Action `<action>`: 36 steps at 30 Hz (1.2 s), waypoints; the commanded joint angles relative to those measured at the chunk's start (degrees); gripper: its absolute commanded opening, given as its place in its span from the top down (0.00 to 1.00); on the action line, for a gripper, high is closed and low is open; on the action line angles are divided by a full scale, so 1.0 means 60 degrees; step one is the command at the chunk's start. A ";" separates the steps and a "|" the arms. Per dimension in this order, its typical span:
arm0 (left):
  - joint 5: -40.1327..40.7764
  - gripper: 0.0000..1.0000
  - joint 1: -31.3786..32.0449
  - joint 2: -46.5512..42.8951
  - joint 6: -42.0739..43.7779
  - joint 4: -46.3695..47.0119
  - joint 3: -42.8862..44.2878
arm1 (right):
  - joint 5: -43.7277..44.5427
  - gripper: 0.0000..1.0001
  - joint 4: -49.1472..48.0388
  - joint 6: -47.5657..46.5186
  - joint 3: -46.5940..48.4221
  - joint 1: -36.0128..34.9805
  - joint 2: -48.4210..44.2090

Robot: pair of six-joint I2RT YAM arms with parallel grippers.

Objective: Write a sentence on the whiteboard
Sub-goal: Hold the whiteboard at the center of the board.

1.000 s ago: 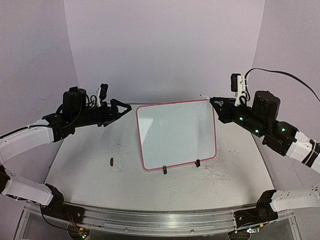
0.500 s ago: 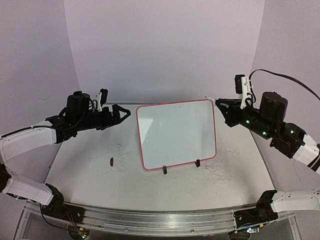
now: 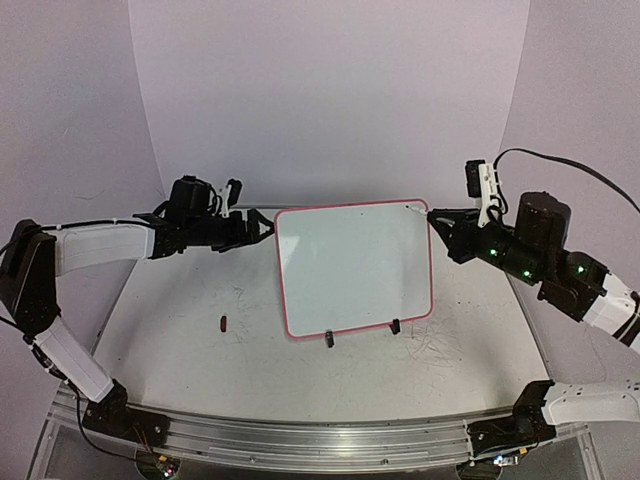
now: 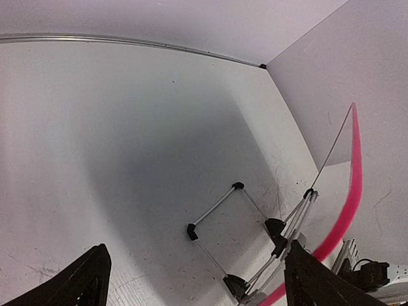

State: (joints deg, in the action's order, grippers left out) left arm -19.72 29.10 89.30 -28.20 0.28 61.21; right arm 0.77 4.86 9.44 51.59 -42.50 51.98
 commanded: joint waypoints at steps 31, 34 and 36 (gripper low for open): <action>-0.4115 0.23 -0.0424 -0.0634 -0.0050 0.2722 -0.0831 | -0.1313 1.00 -0.0881 -0.0005 0.0578 -0.0028 0.1688; -0.4352 0.28 -0.0427 -0.0141 -0.0076 0.2720 -0.0541 | -0.1349 1.00 -0.1179 0.0009 0.0495 -0.0050 0.1665; -0.4598 0.32 -0.0427 0.0243 -0.0026 0.2722 -0.0285 | -0.1372 1.00 -0.1283 0.0009 0.0430 -0.0070 0.1651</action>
State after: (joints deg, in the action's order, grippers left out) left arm -41.76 26.57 87.72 -28.20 13.83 54.45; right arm -6.23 1.98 10.28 52.38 -42.52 62.19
